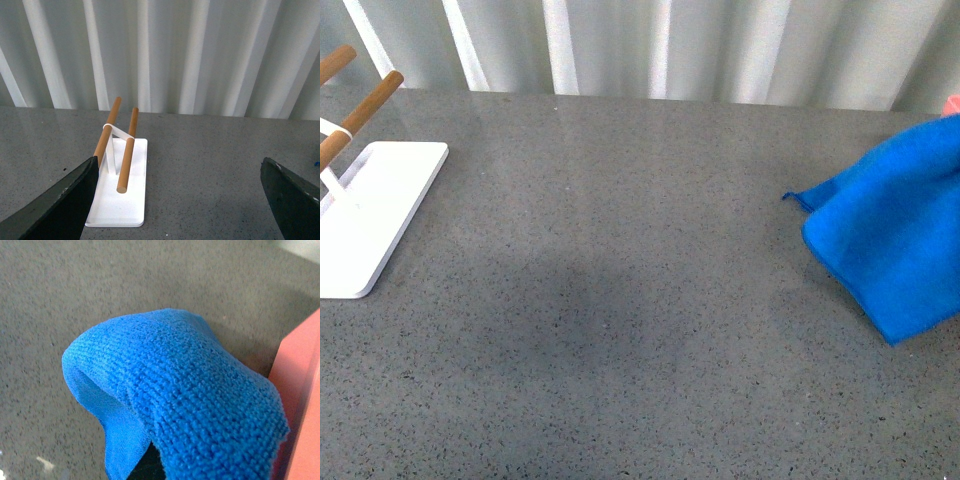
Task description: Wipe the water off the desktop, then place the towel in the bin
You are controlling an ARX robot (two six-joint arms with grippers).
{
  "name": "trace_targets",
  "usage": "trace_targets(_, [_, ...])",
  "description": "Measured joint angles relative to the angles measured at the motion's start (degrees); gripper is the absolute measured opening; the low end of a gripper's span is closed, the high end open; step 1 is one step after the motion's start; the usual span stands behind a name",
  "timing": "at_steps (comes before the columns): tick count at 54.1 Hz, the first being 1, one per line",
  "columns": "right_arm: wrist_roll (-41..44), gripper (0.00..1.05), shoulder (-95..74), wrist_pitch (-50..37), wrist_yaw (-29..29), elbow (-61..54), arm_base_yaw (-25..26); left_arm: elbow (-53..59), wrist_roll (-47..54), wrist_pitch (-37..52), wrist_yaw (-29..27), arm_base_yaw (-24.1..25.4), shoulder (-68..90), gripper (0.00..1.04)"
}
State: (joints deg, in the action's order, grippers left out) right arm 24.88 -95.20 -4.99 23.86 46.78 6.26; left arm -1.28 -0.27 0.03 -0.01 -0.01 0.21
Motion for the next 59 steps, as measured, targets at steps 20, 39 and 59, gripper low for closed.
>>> trace_targets(20, [-5.6,0.03,1.0,4.7,-1.3,15.9,-3.2,0.0,0.0,0.0,0.0,0.0,0.0,0.98])
trace_targets(39, [-5.6,0.03,-2.1,14.7,-0.8,34.2,13.2,0.0,0.0,0.0,0.0,0.0,0.0,0.98])
trace_targets(59, [-3.3,0.03,-8.7,14.0,-1.3,27.9,24.4,0.0,0.0,0.0,0.0,0.0,0.0,0.98])
